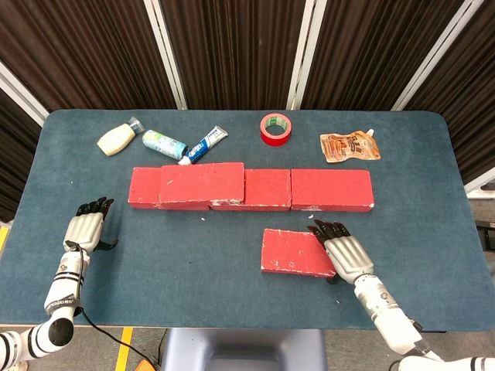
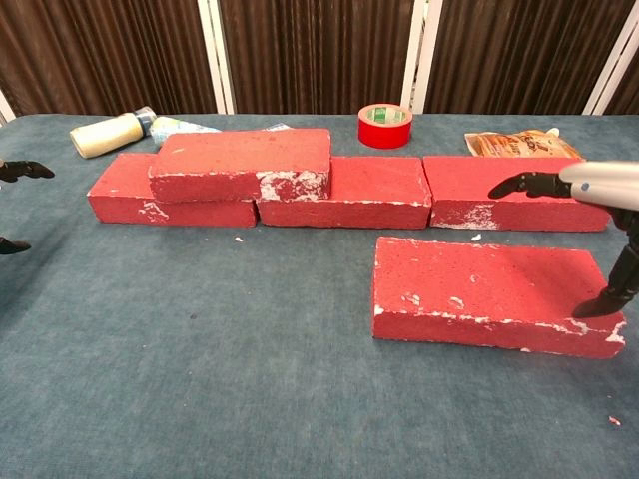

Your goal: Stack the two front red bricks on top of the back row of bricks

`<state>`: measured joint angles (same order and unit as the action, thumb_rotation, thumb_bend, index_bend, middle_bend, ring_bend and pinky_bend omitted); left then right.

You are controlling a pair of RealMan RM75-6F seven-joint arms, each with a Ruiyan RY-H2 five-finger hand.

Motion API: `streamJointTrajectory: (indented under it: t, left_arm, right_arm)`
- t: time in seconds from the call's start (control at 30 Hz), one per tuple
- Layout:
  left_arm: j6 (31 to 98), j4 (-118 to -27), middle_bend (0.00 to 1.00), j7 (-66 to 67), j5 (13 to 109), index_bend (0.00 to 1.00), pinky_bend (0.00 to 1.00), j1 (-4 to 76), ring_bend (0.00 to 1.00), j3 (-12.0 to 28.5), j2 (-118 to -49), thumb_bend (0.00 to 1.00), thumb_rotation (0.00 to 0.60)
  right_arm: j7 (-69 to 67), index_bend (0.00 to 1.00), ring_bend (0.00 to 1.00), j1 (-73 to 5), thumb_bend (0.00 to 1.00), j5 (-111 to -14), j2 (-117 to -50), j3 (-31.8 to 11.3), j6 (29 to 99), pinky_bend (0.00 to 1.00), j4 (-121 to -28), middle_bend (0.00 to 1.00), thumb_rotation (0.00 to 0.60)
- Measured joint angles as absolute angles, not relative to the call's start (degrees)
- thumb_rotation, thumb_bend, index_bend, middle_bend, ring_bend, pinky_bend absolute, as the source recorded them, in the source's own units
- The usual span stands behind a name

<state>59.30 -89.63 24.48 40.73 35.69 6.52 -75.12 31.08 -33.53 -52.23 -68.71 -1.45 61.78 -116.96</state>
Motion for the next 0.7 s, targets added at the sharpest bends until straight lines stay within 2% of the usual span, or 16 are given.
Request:
streamJointTrajectory:
  t: [0.7]
  left_arm:
    - [57.5,-87.5,0.0,25.0,39.3,0.0,0.03,35.8,0.0,7.0,-76.0,0.27,0.6]
  right_arm:
    - [28.5,0.0,0.0,-36.9,0.0,-46.7,-74.5,-2.5,56.5,0.0,-108.2,0.0,0.6]
